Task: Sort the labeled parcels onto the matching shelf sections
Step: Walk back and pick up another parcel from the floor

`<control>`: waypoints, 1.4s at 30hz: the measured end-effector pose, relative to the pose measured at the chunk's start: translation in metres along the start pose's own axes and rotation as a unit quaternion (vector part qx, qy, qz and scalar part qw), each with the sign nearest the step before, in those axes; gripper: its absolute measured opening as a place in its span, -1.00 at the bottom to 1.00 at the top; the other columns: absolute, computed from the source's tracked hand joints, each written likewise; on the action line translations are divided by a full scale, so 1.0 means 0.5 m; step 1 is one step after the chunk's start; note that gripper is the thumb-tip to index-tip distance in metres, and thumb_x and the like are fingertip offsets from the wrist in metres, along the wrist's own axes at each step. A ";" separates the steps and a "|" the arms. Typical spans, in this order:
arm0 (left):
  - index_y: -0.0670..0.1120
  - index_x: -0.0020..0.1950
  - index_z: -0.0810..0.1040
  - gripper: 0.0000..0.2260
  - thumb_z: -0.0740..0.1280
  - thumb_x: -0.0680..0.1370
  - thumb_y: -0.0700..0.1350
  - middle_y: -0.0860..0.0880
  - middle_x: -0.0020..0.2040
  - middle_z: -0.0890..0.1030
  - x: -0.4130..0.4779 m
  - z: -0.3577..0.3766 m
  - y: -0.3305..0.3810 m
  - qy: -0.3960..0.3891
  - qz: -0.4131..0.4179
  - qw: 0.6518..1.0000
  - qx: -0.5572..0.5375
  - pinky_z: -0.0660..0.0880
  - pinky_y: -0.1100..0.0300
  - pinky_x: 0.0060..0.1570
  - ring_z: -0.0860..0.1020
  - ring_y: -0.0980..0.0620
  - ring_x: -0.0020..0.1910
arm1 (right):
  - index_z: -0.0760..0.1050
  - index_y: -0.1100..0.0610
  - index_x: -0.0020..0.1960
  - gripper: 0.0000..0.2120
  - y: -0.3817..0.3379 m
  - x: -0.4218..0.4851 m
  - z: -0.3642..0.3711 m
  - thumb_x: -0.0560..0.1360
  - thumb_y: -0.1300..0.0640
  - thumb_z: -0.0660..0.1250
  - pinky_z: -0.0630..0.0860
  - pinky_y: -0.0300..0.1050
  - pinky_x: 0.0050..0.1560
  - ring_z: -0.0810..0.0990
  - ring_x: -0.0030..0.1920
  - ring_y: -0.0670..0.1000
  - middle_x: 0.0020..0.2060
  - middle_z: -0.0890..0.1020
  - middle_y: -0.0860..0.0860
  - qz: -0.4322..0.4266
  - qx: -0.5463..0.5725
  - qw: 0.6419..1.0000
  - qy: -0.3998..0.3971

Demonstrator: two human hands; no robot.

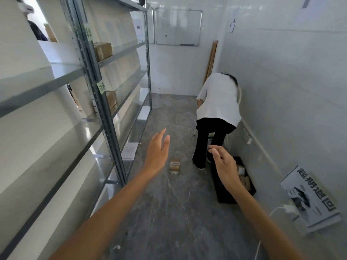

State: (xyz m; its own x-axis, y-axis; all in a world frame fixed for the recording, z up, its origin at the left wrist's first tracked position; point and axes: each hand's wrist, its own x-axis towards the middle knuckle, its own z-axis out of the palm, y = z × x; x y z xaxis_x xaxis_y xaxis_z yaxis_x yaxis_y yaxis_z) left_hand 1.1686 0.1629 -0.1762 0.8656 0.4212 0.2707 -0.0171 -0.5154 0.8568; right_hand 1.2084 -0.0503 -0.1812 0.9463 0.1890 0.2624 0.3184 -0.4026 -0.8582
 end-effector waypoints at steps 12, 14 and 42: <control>-0.04 0.47 0.23 -0.56 0.06 0.62 0.07 -0.05 0.48 0.31 0.218 0.025 -0.035 0.001 0.024 1.000 -0.020 0.19 0.00 0.46 0.25 0.00 0.47 | 0.44 0.07 0.30 -0.69 -0.006 0.196 0.089 0.62 0.05 0.10 0.37 -0.44 0.02 0.50 0.18 -0.11 0.16 0.56 -0.08 0.004 0.003 1.000 -0.001; -0.04 0.48 0.23 -0.56 0.06 0.62 0.07 -0.05 0.48 0.30 0.238 0.035 -0.046 -0.004 0.010 1.000 -0.024 0.18 -0.01 0.47 0.24 0.00 0.47 | 0.40 0.08 0.36 -0.65 -0.003 0.220 0.103 0.62 0.03 0.10 0.33 -0.42 0.11 0.46 0.25 -0.10 0.23 0.52 -0.08 0.005 0.007 1.000 -0.009; -0.11 0.44 0.29 -0.59 0.10 0.62 0.01 -0.10 0.44 0.37 0.632 0.292 -0.187 -0.002 -0.107 0.994 -0.024 0.24 0.01 0.43 0.32 -0.04 0.43 | 0.39 0.11 0.38 -0.60 0.247 0.706 0.189 0.61 -0.02 0.10 0.32 -0.46 0.07 0.42 0.24 -0.14 0.31 0.49 -0.03 0.090 0.001 0.988 -0.124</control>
State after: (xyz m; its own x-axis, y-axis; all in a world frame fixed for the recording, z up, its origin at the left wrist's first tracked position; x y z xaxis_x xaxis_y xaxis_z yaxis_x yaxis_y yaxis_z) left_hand 1.5167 0.2352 -0.2348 0.8539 0.5147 0.0775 0.1443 -0.3772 0.9148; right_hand 1.5765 0.0510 -0.2363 0.9447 0.3278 -0.0101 0.1463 -0.4487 -0.8817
